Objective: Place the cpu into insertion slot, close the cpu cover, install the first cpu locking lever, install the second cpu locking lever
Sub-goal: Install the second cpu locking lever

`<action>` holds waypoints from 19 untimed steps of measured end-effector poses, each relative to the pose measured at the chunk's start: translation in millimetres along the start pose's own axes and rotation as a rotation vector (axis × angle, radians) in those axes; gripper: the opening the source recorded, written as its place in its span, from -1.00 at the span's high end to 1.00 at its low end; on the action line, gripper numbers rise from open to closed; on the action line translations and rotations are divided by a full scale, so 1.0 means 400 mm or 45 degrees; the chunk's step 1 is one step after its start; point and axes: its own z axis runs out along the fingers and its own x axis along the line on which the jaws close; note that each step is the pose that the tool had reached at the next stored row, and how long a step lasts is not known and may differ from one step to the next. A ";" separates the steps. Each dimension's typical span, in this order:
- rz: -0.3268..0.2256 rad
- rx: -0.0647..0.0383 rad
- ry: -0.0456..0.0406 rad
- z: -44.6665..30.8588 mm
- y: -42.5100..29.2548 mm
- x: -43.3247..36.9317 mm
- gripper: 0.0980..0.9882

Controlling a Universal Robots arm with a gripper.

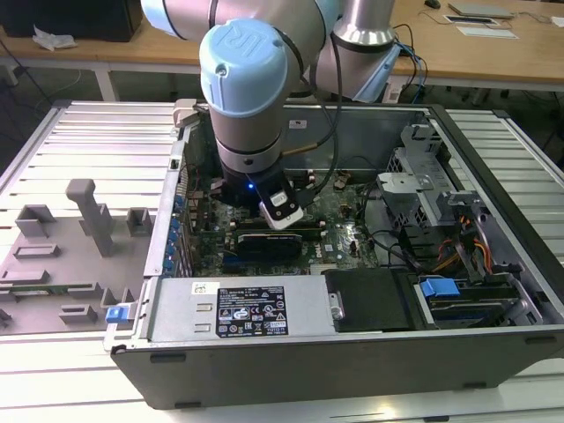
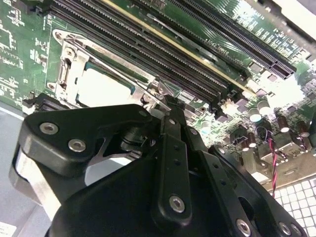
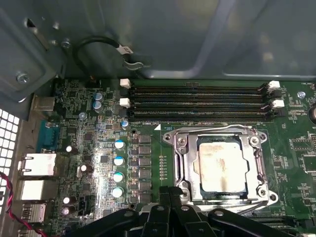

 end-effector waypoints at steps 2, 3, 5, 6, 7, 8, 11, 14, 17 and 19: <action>0.000 0.000 0.000 0.000 0.000 0.000 0.98; 0.000 0.000 0.000 -0.005 0.001 0.000 0.98; 0.000 0.000 0.000 -0.018 0.006 -0.001 0.98; 0.000 0.000 -0.001 -0.032 0.010 -0.001 0.98; 0.000 0.000 -0.001 -0.041 0.013 -0.002 0.98; 0.000 0.000 -0.002 -0.049 0.016 -0.002 0.98; 0.000 0.003 -0.002 -0.078 0.025 -0.004 0.98; 0.001 0.020 -0.003 -0.094 0.031 -0.005 0.98; 0.003 0.063 -0.004 -0.108 0.035 -0.009 0.98; 0.008 0.099 -0.007 -0.117 0.038 -0.015 0.98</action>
